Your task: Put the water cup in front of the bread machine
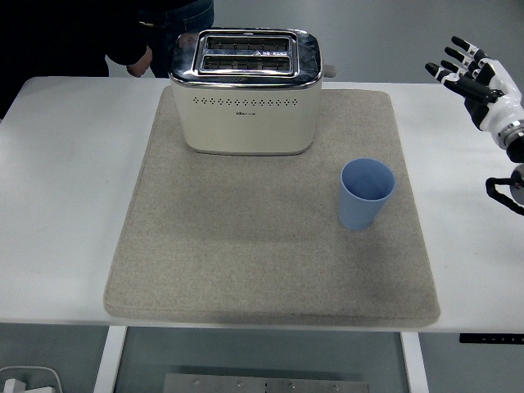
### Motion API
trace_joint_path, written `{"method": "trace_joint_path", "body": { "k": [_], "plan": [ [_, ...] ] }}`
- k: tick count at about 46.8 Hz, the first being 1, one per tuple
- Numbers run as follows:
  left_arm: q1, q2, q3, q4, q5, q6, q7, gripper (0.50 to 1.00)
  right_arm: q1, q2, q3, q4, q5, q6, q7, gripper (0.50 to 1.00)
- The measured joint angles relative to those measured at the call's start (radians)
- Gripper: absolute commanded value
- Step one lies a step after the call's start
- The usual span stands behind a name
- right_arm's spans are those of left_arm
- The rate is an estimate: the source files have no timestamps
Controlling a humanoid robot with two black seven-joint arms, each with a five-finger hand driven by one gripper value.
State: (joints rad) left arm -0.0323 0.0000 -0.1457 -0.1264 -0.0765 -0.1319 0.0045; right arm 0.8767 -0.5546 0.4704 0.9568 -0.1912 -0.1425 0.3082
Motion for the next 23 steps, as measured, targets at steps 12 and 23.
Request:
{"method": "trace_joint_path", "body": {
  "k": [12, 23],
  "plan": [
    [0.000, 0.000, 0.000, 0.000, 0.000, 0.000, 0.000, 1.000, -0.124, -0.158, 0.000, 0.150, -0.163, 0.035, 0.095, 0.915],
    [0.000, 0.000, 0.000, 0.000, 0.000, 0.000, 0.000, 1.000, -0.268, -0.303, -0.001, 0.274, -0.374, 0.102, 0.248, 0.915]
  ]
}}
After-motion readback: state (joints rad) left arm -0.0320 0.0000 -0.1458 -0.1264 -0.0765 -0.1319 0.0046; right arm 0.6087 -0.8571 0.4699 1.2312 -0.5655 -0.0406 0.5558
